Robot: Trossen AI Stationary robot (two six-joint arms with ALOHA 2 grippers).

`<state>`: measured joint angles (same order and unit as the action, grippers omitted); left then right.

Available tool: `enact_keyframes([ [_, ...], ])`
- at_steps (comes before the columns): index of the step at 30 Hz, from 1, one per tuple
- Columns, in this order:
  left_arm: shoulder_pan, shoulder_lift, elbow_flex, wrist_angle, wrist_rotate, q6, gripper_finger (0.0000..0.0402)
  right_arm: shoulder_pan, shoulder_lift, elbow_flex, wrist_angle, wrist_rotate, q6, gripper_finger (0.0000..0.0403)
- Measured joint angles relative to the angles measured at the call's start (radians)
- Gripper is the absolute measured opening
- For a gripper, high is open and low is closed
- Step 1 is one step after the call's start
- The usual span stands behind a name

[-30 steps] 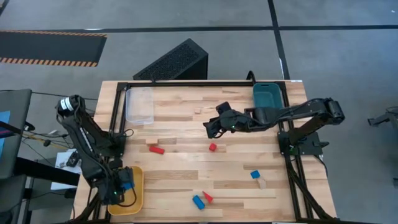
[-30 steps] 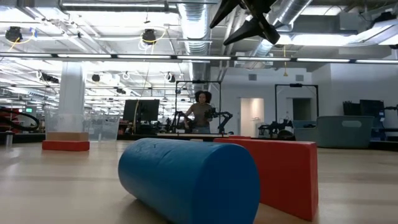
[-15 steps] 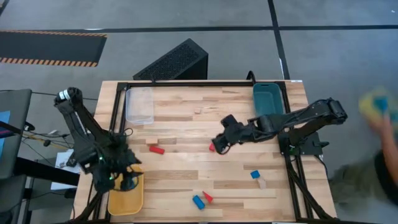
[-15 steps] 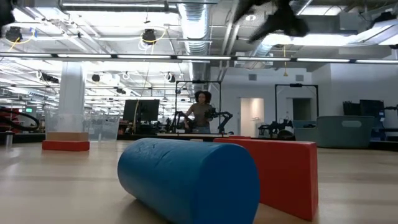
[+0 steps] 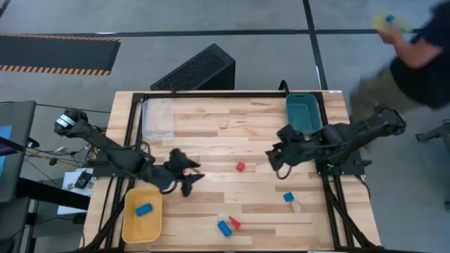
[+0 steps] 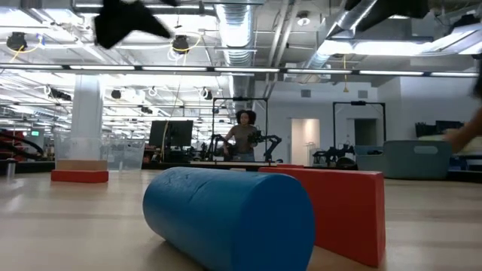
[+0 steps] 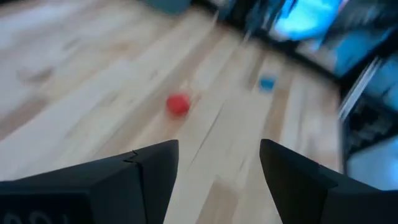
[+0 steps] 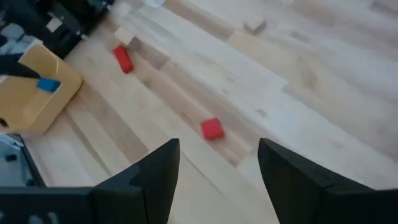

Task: Sort & place blocks by color
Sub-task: Put the top blue block into the yellow bin

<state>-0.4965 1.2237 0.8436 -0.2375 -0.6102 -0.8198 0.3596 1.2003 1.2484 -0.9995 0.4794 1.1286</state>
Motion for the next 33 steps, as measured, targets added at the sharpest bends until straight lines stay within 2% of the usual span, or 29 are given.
enact_keyframes([
  [4, 0.058, 0.064, -0.001, 0.209, 0.004, 0.066, 0.0213, 0.043, -0.059, 0.000, -0.056, 0.005, -0.026, 0.0244],
  [10, 0.105, 0.229, 0.015, 0.530, 0.032, 0.176, 0.0213, 0.107, -0.114, 0.000, -0.174, 0.107, -0.015, 0.0244],
  [17, 0.173, 0.442, 0.217, 0.480, 0.159, 0.266, 0.0213, 0.123, -0.158, 0.000, -0.178, 0.124, -0.126, 0.0244],
  [23, 0.222, 0.600, 0.413, 0.451, 0.144, 0.313, 0.0213, 0.124, -0.201, 0.000, -0.210, 0.122, -0.183, 0.0244],
  [33, 0.274, 0.851, 0.687, 0.467, 0.185, 0.418, 0.0212, 0.174, -0.269, -0.007, -0.302, 0.122, -0.179, 0.0244],
])
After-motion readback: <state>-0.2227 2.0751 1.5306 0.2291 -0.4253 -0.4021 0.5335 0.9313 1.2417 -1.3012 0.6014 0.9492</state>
